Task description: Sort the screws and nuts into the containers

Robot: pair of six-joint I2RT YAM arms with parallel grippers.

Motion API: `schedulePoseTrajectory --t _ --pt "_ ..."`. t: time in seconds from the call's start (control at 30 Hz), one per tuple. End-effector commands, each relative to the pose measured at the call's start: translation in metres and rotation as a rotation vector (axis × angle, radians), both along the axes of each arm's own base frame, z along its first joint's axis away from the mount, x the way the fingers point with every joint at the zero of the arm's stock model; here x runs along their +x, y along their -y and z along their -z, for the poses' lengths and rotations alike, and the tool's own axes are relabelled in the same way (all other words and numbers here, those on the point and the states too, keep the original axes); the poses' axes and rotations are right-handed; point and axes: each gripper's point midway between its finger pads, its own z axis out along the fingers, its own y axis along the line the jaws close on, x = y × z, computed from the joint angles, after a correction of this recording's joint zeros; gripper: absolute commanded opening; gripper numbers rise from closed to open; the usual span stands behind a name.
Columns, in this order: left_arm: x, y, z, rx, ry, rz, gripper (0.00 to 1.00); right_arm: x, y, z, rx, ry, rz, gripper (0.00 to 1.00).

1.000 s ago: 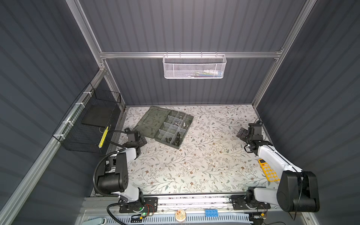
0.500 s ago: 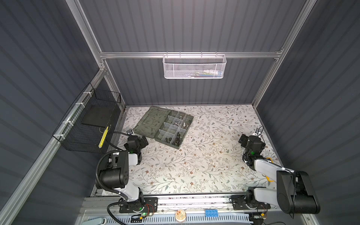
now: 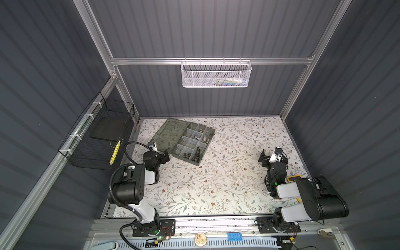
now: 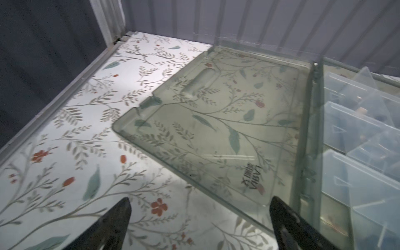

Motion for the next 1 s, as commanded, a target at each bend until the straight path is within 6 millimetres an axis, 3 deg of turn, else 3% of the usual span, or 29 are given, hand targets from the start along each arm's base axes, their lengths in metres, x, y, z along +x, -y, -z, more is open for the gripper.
schedulePoseTrajectory --t 0.0,0.07,0.23,0.37,0.97 --pt "0.005 0.008 -0.013 0.050 0.085 0.048 1.00 0.002 -0.002 -0.011 -0.008 0.045 -0.026 0.99" --pt "0.003 0.009 -0.007 0.050 0.038 0.052 1.00 0.010 -0.004 0.003 0.012 -0.015 -0.060 0.99" --pt "0.012 0.015 -0.006 0.105 0.024 0.045 1.00 0.032 0.009 0.012 0.062 -0.122 -0.025 0.99" --pt "0.011 0.016 -0.004 0.108 0.013 0.047 1.00 0.030 0.021 0.015 0.125 -0.119 -0.005 0.99" --pt "0.011 0.017 -0.004 0.113 0.007 0.047 1.00 0.030 0.022 0.013 0.121 -0.107 -0.004 0.99"
